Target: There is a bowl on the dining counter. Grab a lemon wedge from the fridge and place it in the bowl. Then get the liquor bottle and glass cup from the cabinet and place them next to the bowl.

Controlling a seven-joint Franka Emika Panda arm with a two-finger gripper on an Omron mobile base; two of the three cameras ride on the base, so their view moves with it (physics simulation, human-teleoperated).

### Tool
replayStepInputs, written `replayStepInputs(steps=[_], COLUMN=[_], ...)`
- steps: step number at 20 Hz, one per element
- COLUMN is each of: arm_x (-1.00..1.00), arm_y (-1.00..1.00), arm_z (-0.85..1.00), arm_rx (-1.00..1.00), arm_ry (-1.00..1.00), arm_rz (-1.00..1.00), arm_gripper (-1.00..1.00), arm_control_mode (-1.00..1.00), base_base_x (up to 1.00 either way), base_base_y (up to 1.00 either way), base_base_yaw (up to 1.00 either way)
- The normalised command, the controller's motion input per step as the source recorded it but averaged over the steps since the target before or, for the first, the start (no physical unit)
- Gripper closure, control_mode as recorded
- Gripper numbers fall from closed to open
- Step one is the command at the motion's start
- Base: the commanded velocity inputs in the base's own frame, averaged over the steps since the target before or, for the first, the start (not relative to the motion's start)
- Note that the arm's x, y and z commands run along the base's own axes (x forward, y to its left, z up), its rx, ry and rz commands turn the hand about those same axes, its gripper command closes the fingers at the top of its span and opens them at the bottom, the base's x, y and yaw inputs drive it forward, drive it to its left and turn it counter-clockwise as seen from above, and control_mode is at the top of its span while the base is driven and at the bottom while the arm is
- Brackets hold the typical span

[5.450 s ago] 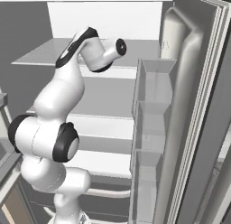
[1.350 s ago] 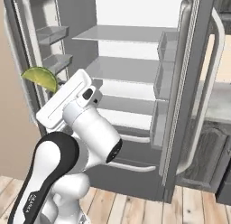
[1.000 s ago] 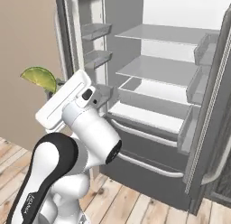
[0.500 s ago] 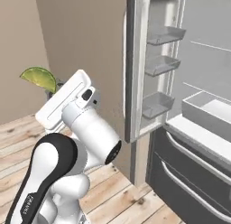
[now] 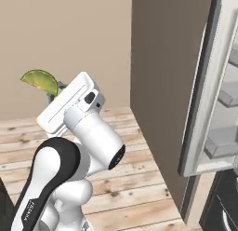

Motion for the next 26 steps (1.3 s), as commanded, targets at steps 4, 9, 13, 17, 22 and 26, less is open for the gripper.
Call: replayStepInputs(steps=[4, 9, 13, 17, 22, 26], arm_x=[0.0, 0.0, 0.0, 0.0, 0.0, 0.0], arm_y=[0.0, 0.0, 0.0, 0.0, 0.0, 0.0], arm_z=[0.0, 0.0, 0.0, 0.0, 0.0, 0.0], arm_rx=[0.0, 0.0, 0.0, 0.0, 0.0, 0.0], arm_ry=[0.0, 0.0, 0.0, 0.0, 0.0, 0.0], arm_rz=[0.0, 0.0, 0.0, 0.0, 0.0, 0.0], arm_gripper=[1.0, 1.0, 1.0, 1.0, 1.0, 1.0], arm_control_mode=[1.0, 1.0, 1.0, 1.0, 1.0, 1.0], base_base_x=[0.3, 0.75, 0.86, 0.84, 0.82, 0.83], base_base_y=[0.13, -0.13, -0.43, -0.45, -0.4, -0.33], base_base_yaw=[0.74, 0.69, 0.59, 0.58, 0.6, 0.63])
